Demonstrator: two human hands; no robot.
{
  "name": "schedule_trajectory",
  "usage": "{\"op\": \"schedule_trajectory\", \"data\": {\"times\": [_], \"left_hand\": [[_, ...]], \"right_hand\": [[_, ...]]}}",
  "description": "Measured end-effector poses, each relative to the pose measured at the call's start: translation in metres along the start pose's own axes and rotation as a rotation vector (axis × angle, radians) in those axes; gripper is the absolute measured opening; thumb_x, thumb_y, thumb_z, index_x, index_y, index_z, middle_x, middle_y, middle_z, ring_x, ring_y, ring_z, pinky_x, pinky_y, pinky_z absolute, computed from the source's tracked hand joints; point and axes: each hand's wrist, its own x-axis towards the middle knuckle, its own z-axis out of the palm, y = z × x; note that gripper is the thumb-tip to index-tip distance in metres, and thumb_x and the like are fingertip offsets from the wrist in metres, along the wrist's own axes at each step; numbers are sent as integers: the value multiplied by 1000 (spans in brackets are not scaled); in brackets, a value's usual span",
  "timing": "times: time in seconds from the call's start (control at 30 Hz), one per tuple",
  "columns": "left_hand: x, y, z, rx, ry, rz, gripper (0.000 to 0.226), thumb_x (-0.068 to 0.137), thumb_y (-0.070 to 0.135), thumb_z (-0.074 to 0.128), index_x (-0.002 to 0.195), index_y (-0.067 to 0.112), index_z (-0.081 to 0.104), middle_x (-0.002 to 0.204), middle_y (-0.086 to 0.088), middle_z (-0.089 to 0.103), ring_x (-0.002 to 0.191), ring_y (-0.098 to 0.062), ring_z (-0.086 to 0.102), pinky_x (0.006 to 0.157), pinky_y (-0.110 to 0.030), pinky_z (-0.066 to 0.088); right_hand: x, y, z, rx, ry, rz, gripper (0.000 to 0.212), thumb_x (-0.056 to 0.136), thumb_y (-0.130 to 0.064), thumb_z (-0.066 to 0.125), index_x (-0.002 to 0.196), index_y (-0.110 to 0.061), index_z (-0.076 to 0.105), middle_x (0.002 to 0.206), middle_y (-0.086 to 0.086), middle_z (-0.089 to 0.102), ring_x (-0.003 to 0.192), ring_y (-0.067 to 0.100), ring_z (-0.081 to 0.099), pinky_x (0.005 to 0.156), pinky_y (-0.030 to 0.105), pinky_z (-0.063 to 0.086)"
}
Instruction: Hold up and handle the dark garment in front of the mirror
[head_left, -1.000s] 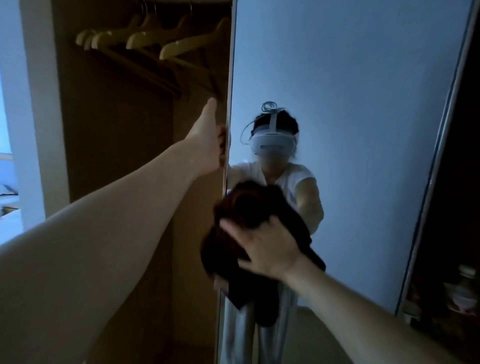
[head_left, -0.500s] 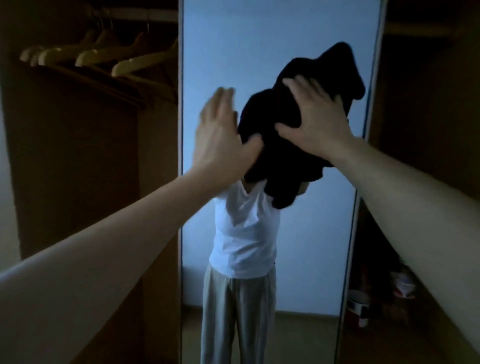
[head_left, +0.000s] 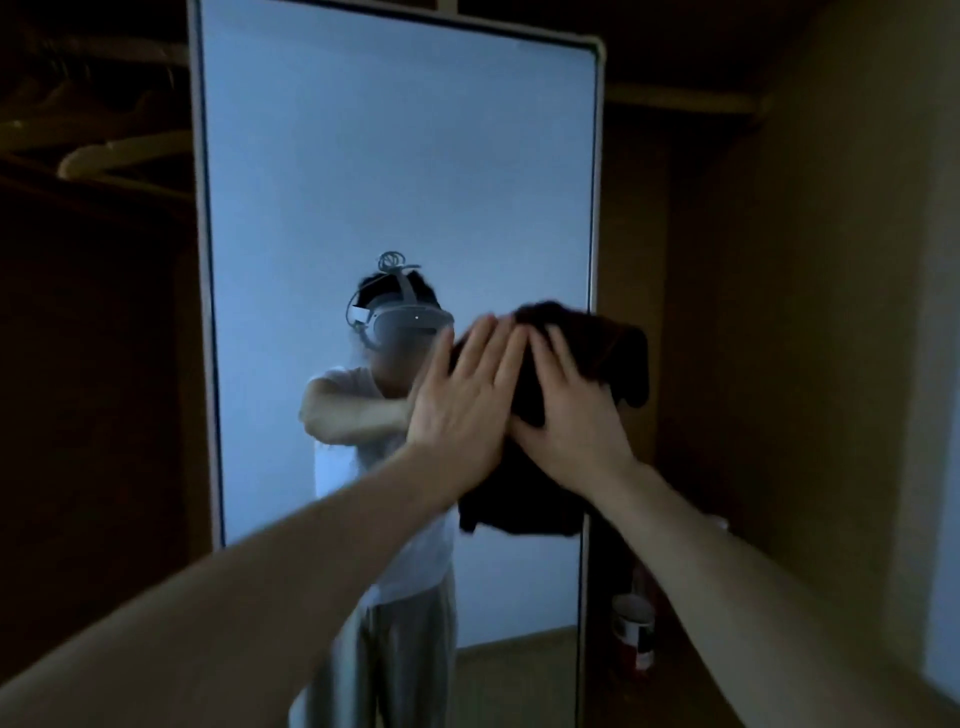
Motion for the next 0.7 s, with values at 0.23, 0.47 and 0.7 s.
{"op": "schedule_trajectory", "data": {"times": [0.23,0.47,0.7], "left_hand": [[93,-42,-54,164,6,-97,73,96,27,40,152,15,-6,160,-6,0,147,-23,-6,117,-49,-5],[-6,-17,27,122,206,142,55,89,18,32,143,8,35,147,-16,40,137,-34,36,109,-58,27],[-106,9,72,185,43,383,49,94,17,34,143,12,35,148,-13,41,137,-30,38,107,-57,26]], "right_hand": [[98,15,-61,157,18,-48,89,86,-59,49,152,-14,10,159,6,11,144,21,15,117,41,18],[-30,0,26,144,81,21,88,85,-59,38,149,-4,16,155,16,22,140,29,25,110,33,19],[-158,0,84,-10,-240,116,83,78,-60,46,142,-8,33,146,10,33,104,27,64,77,33,56]]}}
